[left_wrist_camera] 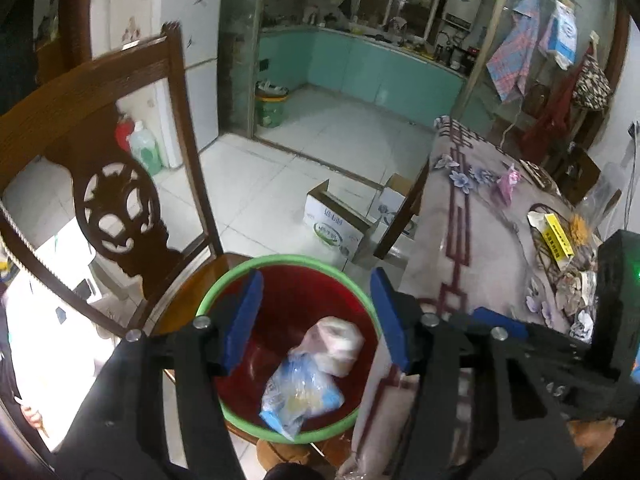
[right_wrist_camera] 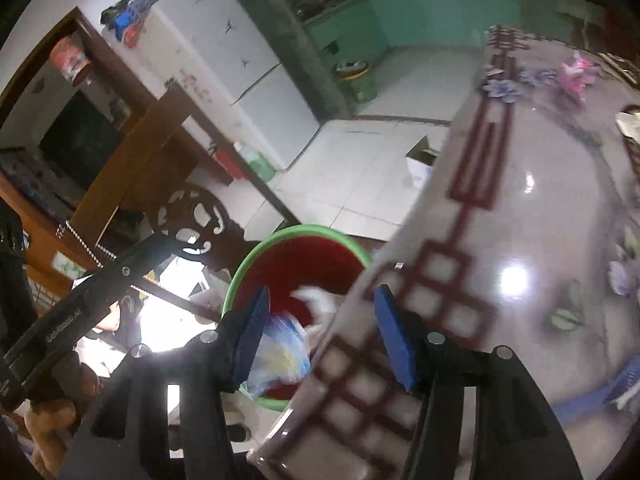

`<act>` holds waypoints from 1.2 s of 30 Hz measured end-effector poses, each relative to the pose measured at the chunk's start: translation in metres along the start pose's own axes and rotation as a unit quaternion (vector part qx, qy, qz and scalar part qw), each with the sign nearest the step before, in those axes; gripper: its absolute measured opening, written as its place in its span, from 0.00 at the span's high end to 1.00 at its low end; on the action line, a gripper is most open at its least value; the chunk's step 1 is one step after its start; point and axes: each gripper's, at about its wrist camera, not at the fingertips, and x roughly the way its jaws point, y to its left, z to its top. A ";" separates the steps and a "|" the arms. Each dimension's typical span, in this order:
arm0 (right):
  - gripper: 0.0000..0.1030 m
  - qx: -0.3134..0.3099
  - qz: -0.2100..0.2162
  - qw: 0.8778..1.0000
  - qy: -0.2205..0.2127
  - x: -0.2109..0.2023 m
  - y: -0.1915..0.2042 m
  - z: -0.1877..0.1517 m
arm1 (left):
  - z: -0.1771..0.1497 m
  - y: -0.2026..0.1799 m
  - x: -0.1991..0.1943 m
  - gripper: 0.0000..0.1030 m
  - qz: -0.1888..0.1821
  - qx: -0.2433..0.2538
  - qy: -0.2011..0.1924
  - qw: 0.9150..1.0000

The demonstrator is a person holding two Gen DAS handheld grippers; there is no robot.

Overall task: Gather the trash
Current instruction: 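Carry both items to the red bucket and open both tools to drop them, then grasp the clear plastic bottle with the right tool while the left tool grasps crumpled paper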

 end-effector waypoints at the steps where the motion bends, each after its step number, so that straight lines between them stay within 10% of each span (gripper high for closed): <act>1: 0.48 -0.002 -0.004 1.000 -0.006 -0.009 -0.004 -0.002 | 0.000 -0.007 -0.003 0.48 0.001 0.011 -0.007 1.000; 17: 0.47 -0.060 -0.105 0.992 -0.049 -0.106 -0.055 -0.057 | 0.004 -0.092 -0.029 0.48 -0.021 0.104 -0.053 0.993; 26: 0.40 -0.044 -0.175 0.982 -0.061 -0.159 -0.106 -0.087 | -0.013 -0.171 -0.028 0.40 -0.124 0.133 -0.017 0.983; 36: 0.20 0.106 -0.286 0.939 -0.157 -0.273 -0.241 -0.067 | -0.041 -0.265 -0.024 0.28 -0.192 0.185 0.002 0.964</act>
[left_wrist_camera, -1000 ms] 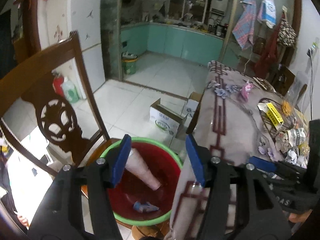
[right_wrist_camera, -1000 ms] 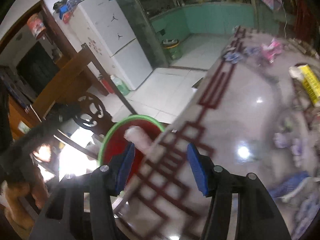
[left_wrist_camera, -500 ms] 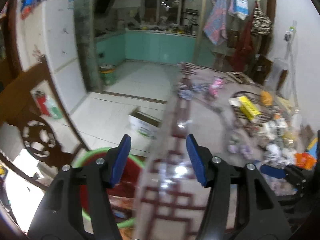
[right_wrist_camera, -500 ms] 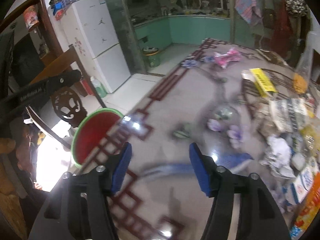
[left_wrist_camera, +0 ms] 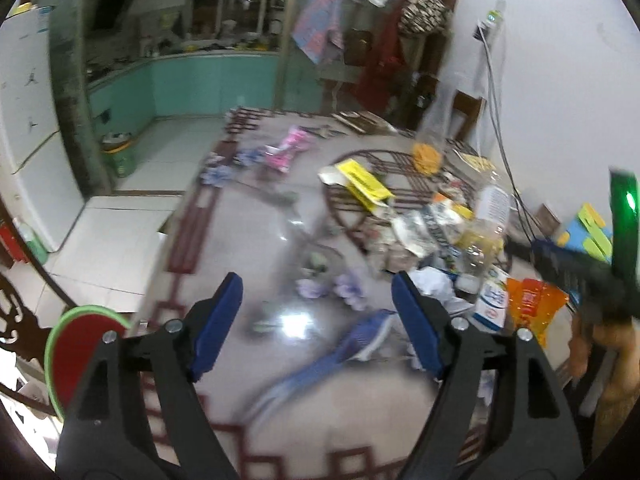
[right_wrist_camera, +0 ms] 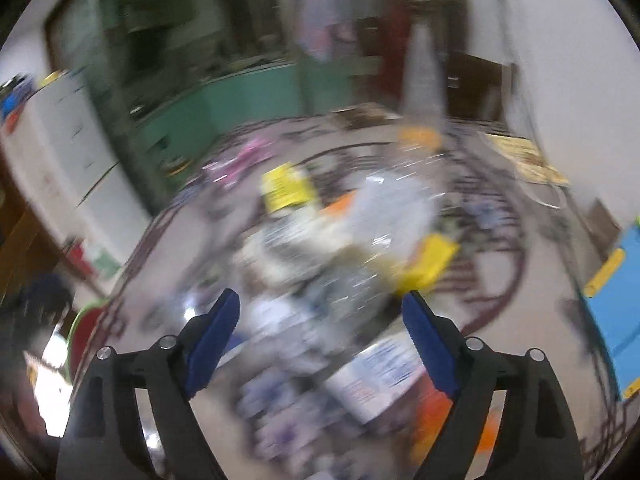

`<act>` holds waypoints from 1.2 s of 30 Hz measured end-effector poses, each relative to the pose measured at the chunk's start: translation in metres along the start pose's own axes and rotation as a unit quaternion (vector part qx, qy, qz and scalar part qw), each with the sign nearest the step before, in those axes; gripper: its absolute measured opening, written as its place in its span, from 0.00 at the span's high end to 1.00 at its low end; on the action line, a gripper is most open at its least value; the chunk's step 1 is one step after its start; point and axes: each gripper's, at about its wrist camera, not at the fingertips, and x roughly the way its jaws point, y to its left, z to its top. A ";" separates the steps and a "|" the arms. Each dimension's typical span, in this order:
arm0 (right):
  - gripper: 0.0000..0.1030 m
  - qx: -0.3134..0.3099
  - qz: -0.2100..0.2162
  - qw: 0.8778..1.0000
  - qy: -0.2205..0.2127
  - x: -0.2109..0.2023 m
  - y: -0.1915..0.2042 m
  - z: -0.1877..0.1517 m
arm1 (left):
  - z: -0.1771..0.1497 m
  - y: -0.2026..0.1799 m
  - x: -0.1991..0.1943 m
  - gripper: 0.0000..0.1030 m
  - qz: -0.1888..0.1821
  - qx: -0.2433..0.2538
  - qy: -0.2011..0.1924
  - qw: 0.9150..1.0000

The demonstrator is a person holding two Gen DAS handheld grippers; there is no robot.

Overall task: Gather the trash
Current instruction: 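Grasp the clear plastic bottle with the right tool while the left tool grasps crumpled paper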

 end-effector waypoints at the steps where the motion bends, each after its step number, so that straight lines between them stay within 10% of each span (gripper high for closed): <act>1: 0.19 0.011 -0.009 1.000 -0.001 0.003 -0.011 0.006 | 0.000 -0.006 0.005 0.28 -0.004 0.003 0.005 1.000; 12: 0.15 0.053 0.009 0.997 0.051 0.068 -0.043 0.023 | -0.016 -0.077 0.077 0.27 -0.034 0.040 0.074 0.996; 16: 0.45 0.005 -0.004 0.998 0.055 0.077 -0.029 0.019 | -0.022 -0.086 0.087 0.27 -0.029 0.048 0.076 0.996; 19: 0.46 -0.001 0.022 0.998 0.061 0.074 -0.024 0.016 | -0.021 -0.087 0.093 0.27 -0.030 0.037 0.075 0.996; 36: 0.46 -0.092 -0.021 0.994 -0.060 0.001 -0.005 0.021 | -0.016 -0.103 0.151 0.27 -0.034 -0.011 0.105 0.994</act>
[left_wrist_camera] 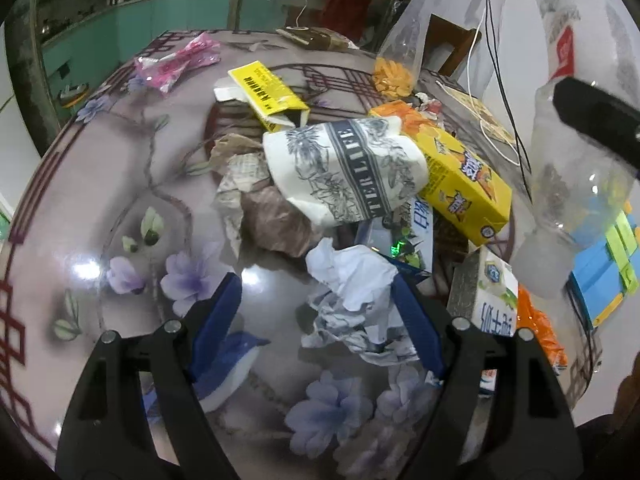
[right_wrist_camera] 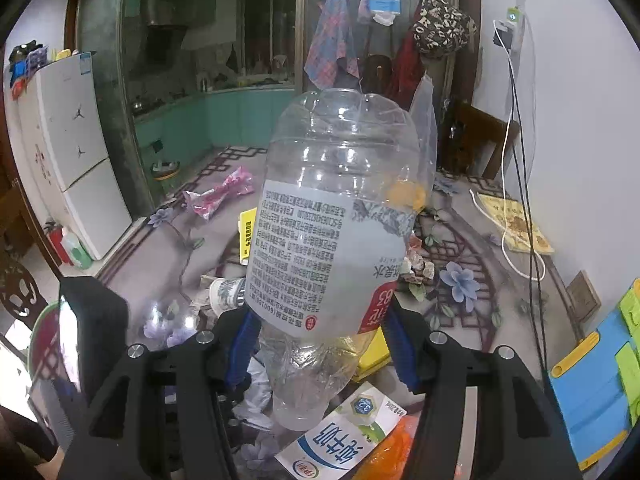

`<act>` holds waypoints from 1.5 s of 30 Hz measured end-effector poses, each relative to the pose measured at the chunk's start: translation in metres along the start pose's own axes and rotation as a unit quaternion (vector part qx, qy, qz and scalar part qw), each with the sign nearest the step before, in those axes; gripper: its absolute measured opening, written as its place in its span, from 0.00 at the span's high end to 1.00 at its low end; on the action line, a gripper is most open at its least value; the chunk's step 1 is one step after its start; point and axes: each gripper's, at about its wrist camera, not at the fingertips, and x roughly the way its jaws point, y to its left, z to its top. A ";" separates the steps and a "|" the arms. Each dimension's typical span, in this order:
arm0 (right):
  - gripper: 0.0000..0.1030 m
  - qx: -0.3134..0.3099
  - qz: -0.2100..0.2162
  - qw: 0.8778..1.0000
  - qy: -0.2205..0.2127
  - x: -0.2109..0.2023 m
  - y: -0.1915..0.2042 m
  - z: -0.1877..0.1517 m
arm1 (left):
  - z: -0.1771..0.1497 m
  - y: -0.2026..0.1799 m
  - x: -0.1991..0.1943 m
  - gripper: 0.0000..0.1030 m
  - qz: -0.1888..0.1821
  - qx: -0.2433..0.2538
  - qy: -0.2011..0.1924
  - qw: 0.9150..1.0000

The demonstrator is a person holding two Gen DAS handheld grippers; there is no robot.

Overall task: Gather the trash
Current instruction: 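Grasp the clear plastic bottle with the right tool while the left tool grasps crumpled paper, then carry the bottle and paper to the red bucket and release both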

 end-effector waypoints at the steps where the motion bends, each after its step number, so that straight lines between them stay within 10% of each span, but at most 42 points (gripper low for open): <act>1: 0.46 -0.004 -0.002 1.000 -0.002 -0.001 0.001 0.000 | 0.000 -0.002 0.001 0.27 0.000 0.000 -0.001 1.000; 11: 0.46 -0.011 -0.001 1.000 -0.014 -0.009 0.003 0.001 | 0.007 -0.004 0.009 0.28 -0.052 -0.036 0.007 0.998; 14: 0.46 -0.011 -0.002 1.000 -0.011 -0.007 0.001 0.000 | 0.003 -0.011 0.017 0.54 -0.043 -0.014 0.029 0.999; 17: 0.46 -0.005 -0.003 1.000 -0.008 -0.006 -0.004 -0.001 | 0.001 -0.015 0.012 0.60 -0.048 -0.004 0.026 0.999; 30: 0.46 0.000 -0.018 1.000 -0.011 -0.006 -0.009 -0.003 | 0.008 -0.033 -0.069 0.62 0.062 0.097 -0.127 0.985; 45: 0.46 -0.014 -0.037 0.999 -0.009 -0.002 0.000 -0.007 | 0.010 -0.012 -0.108 0.62 0.077 0.095 -0.167 0.978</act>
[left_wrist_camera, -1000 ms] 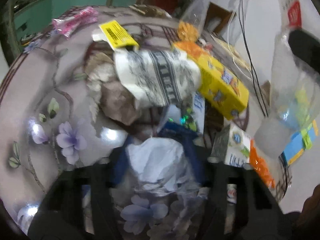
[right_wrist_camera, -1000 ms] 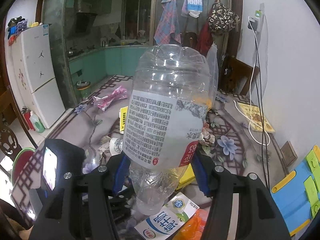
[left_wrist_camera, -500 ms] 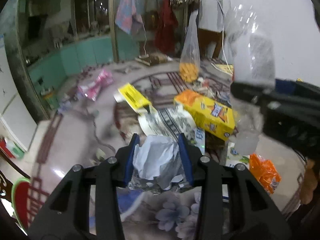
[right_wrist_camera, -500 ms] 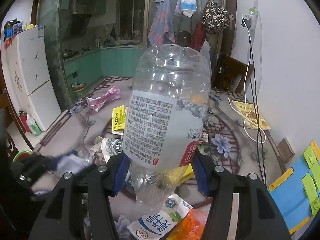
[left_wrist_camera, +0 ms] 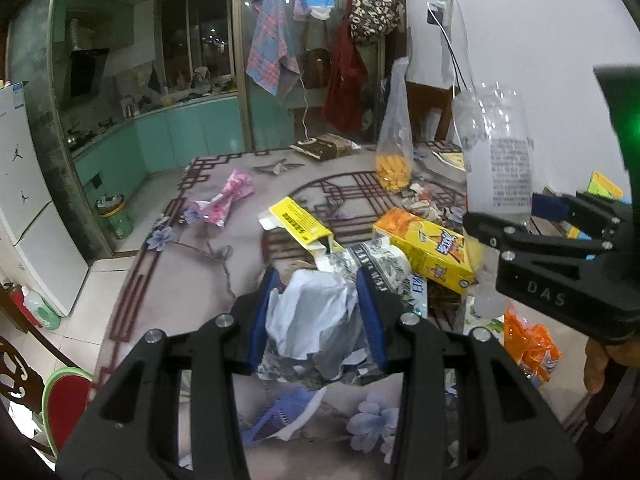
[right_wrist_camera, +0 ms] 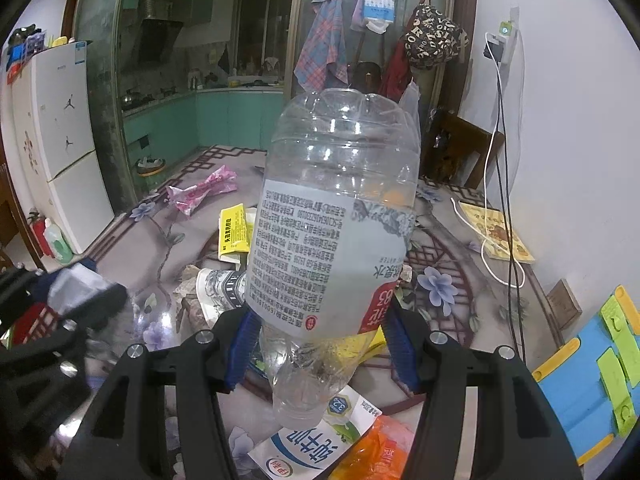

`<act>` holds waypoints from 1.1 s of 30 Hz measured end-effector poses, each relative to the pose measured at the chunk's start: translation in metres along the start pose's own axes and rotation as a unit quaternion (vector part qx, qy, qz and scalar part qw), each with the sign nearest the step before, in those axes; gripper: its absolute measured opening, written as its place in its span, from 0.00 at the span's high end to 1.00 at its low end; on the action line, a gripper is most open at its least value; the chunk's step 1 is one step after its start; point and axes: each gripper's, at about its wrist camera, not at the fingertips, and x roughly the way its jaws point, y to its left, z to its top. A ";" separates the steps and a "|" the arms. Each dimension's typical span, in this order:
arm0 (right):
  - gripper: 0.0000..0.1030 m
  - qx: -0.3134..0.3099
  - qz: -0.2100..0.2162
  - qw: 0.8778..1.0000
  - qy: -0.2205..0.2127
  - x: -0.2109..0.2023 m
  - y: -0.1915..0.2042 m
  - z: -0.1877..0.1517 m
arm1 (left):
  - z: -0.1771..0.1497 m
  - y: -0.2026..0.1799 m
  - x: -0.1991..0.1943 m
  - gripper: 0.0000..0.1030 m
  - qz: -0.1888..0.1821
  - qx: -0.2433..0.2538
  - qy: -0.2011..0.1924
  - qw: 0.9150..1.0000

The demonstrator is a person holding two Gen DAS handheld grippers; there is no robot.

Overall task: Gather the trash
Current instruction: 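Carry the bottle and paper to the red bucket and release both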

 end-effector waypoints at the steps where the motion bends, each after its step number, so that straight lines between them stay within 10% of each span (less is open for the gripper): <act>1: 0.46 -0.002 -0.001 1.000 0.000 0.000 0.001 0.000 | 0.000 0.002 -0.003 0.62 0.001 0.000 -0.003 1.000; 18: 0.46 -0.041 -0.001 0.999 -0.019 -0.013 0.042 -0.003 | -0.002 0.079 -0.053 0.62 0.013 -0.060 -0.031 0.998; 33: 0.46 0.003 0.135 0.991 0.010 -0.022 0.132 -0.005 | -0.044 0.202 -0.085 0.62 0.045 -0.174 -0.001 0.984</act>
